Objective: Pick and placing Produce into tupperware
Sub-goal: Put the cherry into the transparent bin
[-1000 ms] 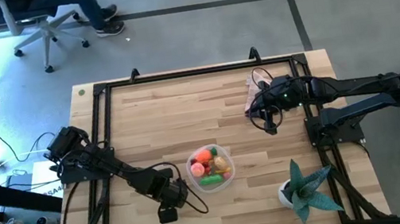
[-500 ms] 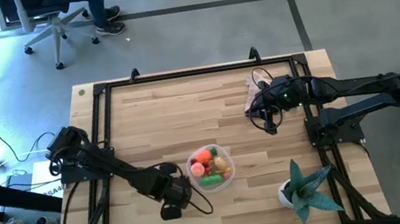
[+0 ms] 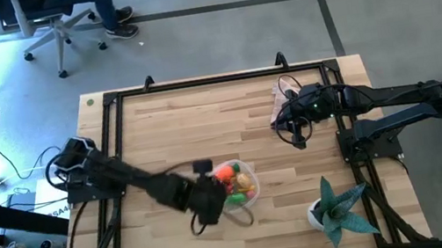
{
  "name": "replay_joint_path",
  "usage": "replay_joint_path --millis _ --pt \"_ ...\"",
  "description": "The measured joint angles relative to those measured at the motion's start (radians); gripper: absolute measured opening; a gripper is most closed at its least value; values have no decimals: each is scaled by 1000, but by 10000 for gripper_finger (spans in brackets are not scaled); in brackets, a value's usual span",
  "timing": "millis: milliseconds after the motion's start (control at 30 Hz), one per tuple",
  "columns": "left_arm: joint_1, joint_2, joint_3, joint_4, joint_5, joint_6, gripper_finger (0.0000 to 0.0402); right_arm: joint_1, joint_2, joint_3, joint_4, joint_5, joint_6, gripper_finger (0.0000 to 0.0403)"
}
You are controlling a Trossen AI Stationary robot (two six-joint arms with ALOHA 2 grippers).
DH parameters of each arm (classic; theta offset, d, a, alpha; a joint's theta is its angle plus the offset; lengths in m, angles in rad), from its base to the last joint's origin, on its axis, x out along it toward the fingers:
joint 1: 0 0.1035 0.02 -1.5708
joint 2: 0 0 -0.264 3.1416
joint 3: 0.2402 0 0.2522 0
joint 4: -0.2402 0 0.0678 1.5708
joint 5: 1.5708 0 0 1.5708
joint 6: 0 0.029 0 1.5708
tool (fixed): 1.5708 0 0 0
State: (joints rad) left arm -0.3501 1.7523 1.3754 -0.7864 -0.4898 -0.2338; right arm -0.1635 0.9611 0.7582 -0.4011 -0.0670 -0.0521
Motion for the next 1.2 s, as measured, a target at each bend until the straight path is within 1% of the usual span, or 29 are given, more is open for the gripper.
replay_joint_path --millis 167,267,300,367,433,500,567,633,700,767,833,1200 --pt "107 1 0 67 95 75 72 0 0 0 0 0 0 32" --pt "152 23 0 103 154 118 71 0 0 0 0 0 0 32" --pt "165 29 -2 95 174 125 72 0 0 0 0 0 0 32" --pt "184 59 3 138 214 141 72 0 0 0 0 0 0 32" --pt "198 84 -2 117 253 154 72 0 -1 0 1 0 0 32" --pt "208 113 1 165 270 165 72 0 0 1 -4 0 0 32" --pt "217 123 -1 155 296 173 72 0 0 1 1 0 0 32" --pt "222 145 2 185 310 177 72 0 0 2 -5 0 0 32" --pt "231 151 -3 163 317 178 72 0 0 2 2 0 0 32" --pt "232 163 2 198 316 177 72 0 0 2 -5 0 0 32" --pt "233 165 -1 176 316 178 72 0 0 2 0 0 0 32" --pt "233 197 -5 176 322 177 72 0 0 2 -4 0 0 32"
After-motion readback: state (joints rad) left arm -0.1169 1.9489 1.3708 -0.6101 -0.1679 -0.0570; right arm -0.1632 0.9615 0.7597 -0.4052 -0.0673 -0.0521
